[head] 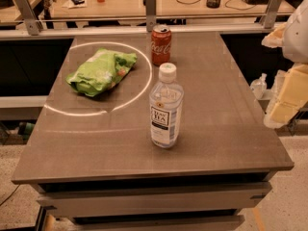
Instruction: Knock blue plastic bottle over
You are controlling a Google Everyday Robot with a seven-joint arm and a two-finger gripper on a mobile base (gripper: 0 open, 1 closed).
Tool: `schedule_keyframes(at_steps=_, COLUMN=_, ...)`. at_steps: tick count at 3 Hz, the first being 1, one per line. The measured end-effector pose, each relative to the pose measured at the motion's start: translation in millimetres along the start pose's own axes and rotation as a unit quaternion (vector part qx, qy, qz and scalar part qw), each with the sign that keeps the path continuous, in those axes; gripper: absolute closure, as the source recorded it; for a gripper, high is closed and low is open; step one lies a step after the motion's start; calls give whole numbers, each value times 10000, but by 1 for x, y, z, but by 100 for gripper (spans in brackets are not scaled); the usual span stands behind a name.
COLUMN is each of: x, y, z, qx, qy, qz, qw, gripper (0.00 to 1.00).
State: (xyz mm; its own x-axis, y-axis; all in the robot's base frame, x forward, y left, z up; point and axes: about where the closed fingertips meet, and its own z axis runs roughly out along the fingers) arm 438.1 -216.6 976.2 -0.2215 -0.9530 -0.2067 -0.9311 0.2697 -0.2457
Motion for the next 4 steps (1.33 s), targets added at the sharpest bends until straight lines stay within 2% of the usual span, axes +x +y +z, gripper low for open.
schedule_keyframes(at_steps=1, x=0, y=0, z=0, qx=0, qy=0, qz=0, qw=10000, gripper=0)
schedule_keyframes(at_steps=2, x=0, y=-1, z=-2, qx=-108, qy=-259, qz=90, qw=9996, gripper=0)
schedule_keyframes(at_steps=3, x=28, y=-13, z=26, qx=-282, qy=-996, qz=309, qw=9941, gripper=0)
schedule_keyframes(at_steps=4, x=50, y=-14, z=51, qx=-393, qy=-2115, qz=214, qw=9764, gripper=0)
